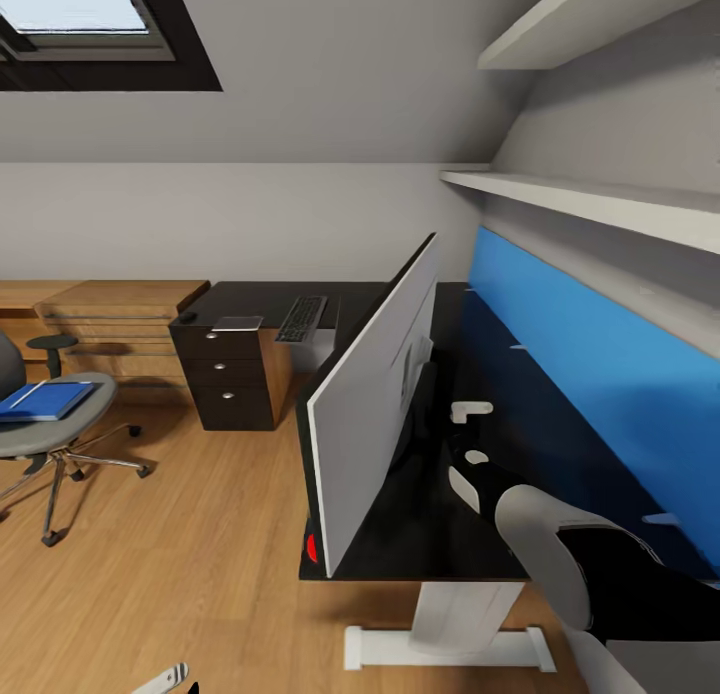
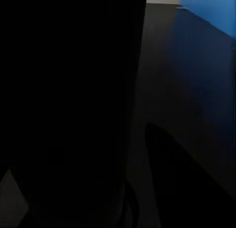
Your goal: In the bedroom, organize the workspace by keeping the computer under the desk, ensuring the monitor is on the desk, placing the keyboard on the desk next to the monitor, placing the mouse on the desk next to the keyboard, moving the folder from the swivel chair onto the desk next to the mouse, stacking the notebook on top of the folder with the pen on top of the notebook, and positioning the swivel chair next to the desk.
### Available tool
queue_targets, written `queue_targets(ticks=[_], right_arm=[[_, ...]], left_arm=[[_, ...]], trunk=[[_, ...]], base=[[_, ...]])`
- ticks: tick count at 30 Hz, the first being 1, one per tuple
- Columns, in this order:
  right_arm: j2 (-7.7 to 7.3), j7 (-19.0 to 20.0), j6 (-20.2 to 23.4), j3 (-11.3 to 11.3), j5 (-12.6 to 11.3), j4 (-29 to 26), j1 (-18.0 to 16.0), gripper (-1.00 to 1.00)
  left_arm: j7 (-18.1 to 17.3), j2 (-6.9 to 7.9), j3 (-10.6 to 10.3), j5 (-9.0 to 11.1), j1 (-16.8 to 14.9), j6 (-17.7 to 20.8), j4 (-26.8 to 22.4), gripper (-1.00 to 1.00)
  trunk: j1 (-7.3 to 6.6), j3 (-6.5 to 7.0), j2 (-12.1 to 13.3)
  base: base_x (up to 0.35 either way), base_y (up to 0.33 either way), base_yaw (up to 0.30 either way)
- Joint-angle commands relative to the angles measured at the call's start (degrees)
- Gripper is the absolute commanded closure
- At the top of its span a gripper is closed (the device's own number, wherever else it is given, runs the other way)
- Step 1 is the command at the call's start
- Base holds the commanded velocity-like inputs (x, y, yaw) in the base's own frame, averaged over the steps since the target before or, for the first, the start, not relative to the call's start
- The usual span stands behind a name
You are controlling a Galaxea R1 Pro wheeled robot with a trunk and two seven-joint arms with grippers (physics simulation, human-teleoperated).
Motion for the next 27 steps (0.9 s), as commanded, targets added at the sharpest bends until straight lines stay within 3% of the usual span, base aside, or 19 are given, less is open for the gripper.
queue_targets(ticks=[1,16,27], right_arm=[[-0.49,-0.5,-0.2,1.7,-0.7,2.0,0.0,1.00],[-0.57,-0.6,-0.2,1.7,-0.7,2.0,0.0,1.00],[-0.58,-0.6,-0.2,1.7,-0.7,2.0,0.0,1.00]], left_arm=[[-0.4,-0.08,0.5,-0.4,0.0,-0.1,-0.1,-1.00],[-0.4,-0.08,0.5,-0.4,0.0,-0.1,-0.1,-1.00],[-0.4,-0.08,0.5,-0.4,0.0,-0.1,0.0,-1.00]], trunk=[[0.00,-0.07,0.0],[0.00,-0.07,0.0],[0.00,-0.07,0.0]], base=[[0.000,-0.242,0.000],[0.000,-0.047,0.000],[0.000,-0.134,0.000]])
